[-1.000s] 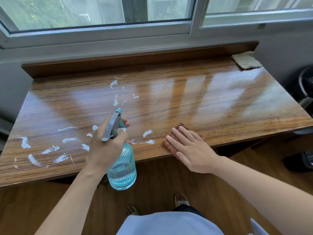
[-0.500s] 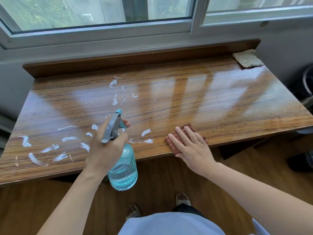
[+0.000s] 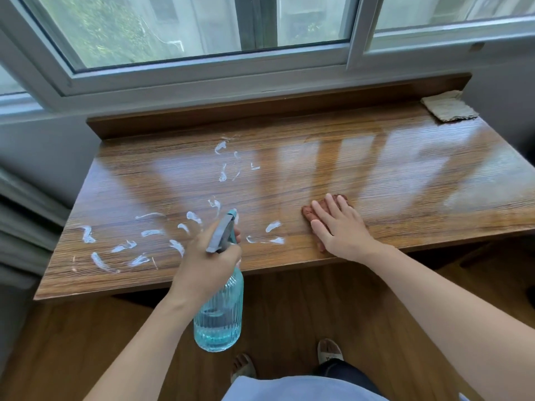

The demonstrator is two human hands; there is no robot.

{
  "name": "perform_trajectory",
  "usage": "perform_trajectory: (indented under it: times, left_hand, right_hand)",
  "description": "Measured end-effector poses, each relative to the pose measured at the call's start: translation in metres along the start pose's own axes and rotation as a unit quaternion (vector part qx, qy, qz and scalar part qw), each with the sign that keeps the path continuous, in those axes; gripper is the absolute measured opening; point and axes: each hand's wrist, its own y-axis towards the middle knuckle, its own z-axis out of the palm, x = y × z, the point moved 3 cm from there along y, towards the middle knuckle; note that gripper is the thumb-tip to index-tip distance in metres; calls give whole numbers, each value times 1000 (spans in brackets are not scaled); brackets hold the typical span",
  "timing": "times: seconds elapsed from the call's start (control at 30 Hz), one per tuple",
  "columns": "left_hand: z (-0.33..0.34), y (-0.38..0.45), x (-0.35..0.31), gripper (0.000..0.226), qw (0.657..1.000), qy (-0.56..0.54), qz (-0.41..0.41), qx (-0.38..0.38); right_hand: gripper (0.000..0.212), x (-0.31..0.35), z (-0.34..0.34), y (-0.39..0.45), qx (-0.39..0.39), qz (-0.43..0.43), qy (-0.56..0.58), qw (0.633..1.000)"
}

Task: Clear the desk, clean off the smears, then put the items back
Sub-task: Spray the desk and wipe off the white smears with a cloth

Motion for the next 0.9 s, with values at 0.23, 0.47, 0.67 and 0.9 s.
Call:
perform_trajectory:
  times: [0.23,0.47,0.67,0.9]
  left_hand:
    - [27,-5,26,14,996,38,-52,61]
    - [52,-11,26,5,992,101,-67,41]
    - [57,-20,35,10,990,91,-85,70]
    - [55,-24,37,12,997,20,-71,34]
  right_hand:
    - [60,10,0,18,-7,-22,-67,997]
    - [60,12,3,15,-32,-21,-78,996]
    - [61,11,5,16,-36,-21,-81,996]
    - [61,11,2,13,-34,-14,-74,997]
